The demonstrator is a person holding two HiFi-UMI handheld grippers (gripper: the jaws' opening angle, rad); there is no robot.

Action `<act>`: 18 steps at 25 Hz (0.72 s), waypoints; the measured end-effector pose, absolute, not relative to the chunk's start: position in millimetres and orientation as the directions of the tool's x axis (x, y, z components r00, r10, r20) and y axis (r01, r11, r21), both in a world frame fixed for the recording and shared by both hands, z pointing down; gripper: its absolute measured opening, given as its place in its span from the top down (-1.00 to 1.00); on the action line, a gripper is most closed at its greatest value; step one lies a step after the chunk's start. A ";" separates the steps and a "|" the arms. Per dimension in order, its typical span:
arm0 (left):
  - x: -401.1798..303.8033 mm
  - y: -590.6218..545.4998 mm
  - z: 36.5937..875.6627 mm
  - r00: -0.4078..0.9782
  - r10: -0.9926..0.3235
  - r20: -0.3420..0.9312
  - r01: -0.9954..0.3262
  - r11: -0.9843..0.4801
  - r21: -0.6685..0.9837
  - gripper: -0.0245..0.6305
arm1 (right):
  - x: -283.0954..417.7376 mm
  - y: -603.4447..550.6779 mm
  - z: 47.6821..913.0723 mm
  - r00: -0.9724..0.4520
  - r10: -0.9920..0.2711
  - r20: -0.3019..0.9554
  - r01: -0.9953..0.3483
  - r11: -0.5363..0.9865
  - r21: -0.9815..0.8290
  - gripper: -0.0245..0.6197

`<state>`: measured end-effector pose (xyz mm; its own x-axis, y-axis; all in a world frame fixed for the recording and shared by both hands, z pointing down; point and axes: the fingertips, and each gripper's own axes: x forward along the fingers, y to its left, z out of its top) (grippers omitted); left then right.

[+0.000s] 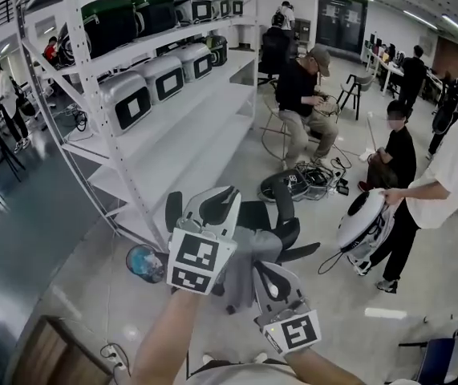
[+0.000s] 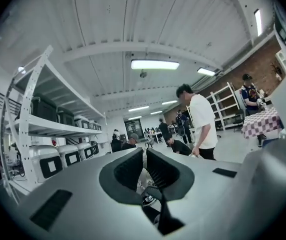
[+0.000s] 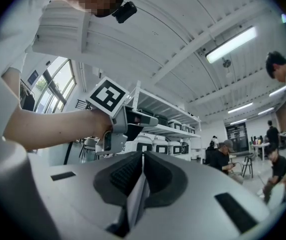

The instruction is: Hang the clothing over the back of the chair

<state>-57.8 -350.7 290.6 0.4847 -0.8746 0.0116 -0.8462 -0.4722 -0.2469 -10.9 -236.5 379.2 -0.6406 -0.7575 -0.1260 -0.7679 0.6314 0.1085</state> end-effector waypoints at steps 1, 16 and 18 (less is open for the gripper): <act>-62.0 -345.0 289.3 0.471 -0.882 -0.011 -0.858 -0.456 -0.235 0.84 | -10.9 -235.5 380.1 -0.642 -0.756 -0.125 -0.766 0.634 0.107 0.88; -82.4 -236.8 345.0 0.326 -0.938 -0.120 -0.945 -0.322 -0.049 0.91 | 1.6 -217.6 394.5 -0.668 -0.737 -0.107 -0.744 0.663 0.077 0.88; -81.5 -221.6 368.7 0.305 -0.948 -0.087 -0.952 -0.305 -0.016 0.91 | 7.2 -216.6 395.6 -0.668 -0.736 -0.110 -0.744 0.665 0.068 0.88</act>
